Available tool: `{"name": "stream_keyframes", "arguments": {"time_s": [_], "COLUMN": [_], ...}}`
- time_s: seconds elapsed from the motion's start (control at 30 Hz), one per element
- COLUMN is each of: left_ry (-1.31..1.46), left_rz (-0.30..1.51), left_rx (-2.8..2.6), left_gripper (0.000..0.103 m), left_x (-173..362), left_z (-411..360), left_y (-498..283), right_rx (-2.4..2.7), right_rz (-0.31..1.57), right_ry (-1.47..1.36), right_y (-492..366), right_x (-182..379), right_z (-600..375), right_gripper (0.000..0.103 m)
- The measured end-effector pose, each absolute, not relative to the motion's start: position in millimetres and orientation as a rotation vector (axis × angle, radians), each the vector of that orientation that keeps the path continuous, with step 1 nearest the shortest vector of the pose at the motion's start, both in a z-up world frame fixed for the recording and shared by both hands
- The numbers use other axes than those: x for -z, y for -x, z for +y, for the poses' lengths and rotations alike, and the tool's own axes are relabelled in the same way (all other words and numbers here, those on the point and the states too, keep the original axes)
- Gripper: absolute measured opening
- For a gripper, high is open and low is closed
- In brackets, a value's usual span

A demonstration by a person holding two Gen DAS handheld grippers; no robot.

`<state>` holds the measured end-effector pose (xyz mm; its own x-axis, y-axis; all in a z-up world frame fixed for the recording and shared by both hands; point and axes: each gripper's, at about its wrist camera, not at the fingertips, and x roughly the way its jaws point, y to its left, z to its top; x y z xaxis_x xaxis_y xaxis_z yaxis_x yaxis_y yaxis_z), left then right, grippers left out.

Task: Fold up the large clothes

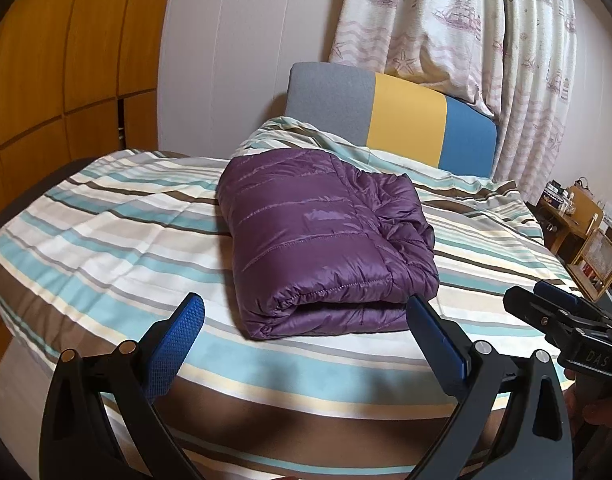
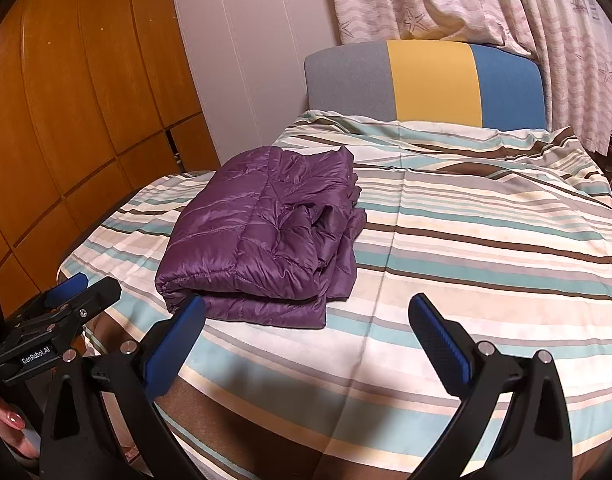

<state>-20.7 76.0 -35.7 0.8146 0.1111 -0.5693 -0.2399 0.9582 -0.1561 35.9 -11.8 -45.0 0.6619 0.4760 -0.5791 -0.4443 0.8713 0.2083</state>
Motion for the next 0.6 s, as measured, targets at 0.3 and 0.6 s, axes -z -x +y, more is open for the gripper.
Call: {"name": "stream_keyframes", "arguments": {"time_s": [0.3,0.6], "left_ry": [0.220,0.220], "left_rz": [0.589,0.590], "left_rx": [-0.186,-0.187], "left_gripper": [0.100,0.100], "left_x": [35.9,36.0], "left_z": [74.4,73.3], "left_y": [20.2,20.2], "right_rx": [-0.522,-0.520], "right_rz": [0.667,0.671], "right_ry": [-0.047,-0.049], "right_y": [-35.2,-35.6], "right_x": [44.6,45.4], "right_z": [-11.3,-11.5], "right_gripper": [0.101,0.101]}}
